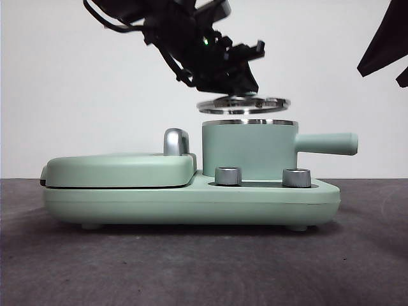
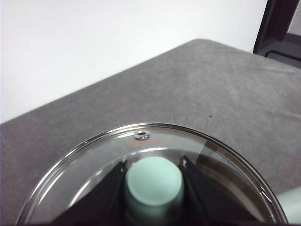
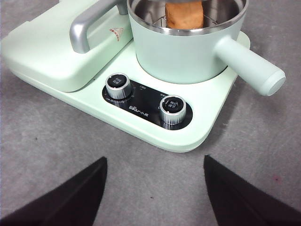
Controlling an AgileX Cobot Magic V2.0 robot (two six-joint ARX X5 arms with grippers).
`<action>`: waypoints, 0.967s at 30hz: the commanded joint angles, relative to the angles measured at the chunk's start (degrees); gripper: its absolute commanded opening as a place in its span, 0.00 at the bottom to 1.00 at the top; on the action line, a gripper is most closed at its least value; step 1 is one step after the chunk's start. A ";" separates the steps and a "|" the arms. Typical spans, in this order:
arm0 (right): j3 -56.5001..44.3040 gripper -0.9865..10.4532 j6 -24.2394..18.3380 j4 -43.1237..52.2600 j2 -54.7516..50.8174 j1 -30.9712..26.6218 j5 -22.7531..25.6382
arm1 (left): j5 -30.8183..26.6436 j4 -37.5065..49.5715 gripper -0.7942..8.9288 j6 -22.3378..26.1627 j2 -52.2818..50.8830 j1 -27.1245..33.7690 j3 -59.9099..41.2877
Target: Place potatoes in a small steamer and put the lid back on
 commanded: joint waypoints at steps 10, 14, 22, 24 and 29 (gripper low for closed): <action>0.17 0.36 0.17 0.48 0.31 0.50 0.28 | 1.66 1.97 0.09 0.59 3.69 -0.72 2.56; 0.20 0.36 0.15 0.48 0.31 0.50 0.31 | 1.66 1.77 0.09 0.57 4.00 -1.07 2.56; 0.17 0.36 0.17 0.48 0.28 0.50 0.33 | 1.60 -1.62 0.09 0.59 3.98 -1.51 2.56; 0.17 0.36 0.17 0.48 0.31 0.50 0.33 | 1.16 -2.60 0.09 0.59 3.98 -1.51 2.56; 0.17 0.36 0.17 0.48 0.31 0.50 0.33 | 0.07 -3.72 0.09 0.61 3.85 -1.29 2.58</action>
